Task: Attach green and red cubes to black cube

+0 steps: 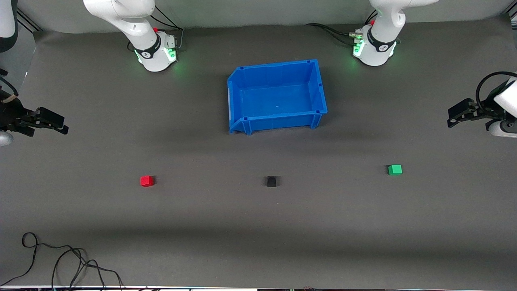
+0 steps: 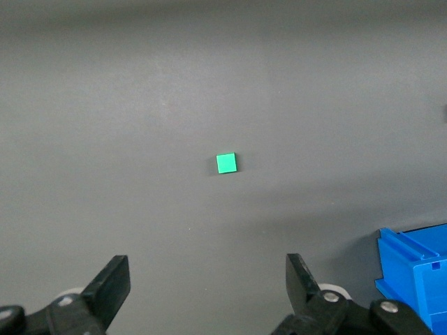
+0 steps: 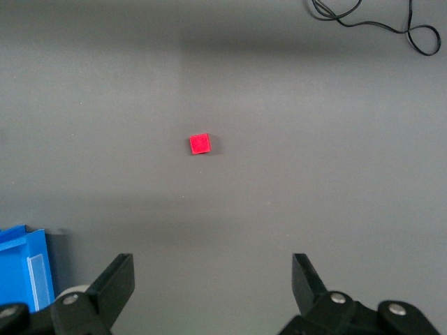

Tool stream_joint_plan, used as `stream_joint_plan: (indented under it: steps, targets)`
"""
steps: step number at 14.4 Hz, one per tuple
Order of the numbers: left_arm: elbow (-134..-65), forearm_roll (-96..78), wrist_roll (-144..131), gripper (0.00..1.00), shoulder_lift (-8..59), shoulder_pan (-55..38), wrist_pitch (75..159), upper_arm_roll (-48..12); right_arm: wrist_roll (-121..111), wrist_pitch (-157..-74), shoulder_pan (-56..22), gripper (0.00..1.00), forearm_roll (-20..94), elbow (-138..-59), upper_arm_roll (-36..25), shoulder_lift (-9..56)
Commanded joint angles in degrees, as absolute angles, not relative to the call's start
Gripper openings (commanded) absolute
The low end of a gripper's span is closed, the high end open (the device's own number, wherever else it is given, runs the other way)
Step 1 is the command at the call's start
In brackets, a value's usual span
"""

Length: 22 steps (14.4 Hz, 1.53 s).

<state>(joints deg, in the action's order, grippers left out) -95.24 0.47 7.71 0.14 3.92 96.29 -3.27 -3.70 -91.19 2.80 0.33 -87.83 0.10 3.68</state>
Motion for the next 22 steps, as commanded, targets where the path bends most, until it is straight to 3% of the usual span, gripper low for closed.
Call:
stream_joint_plan:
  steps: [1, 6, 15, 22]
  targets:
    - [-95.54, 0.53, 7.21, 0.99, -0.35, 3.6, 95.71, -2.9, -3.69, -90.88, 2.72, 1.0, -0.26, -88.51, 0.09, 2.55]
    - [-95.45, 0.53, 7.29, 0.99, -0.09, 3.87, 95.89, -2.72, 1.9, -91.05, 2.72, 1.0, 0.43, -87.37, 0.18, 3.34]
    - [-95.27, 0.35, -3.67, 1.0, 3.07, 5.36, 96.24, -2.72, 60.59, -91.05, 3.34, 1.0, 7.81, -86.84, 0.09, 4.48]
    - [-95.71, 0.18, -24.49, 0.99, 10.01, 6.95, 99.13, -2.81, 71.54, -93.33, 5.89, 1.0, 17.23, -87.18, -1.32, 12.12]
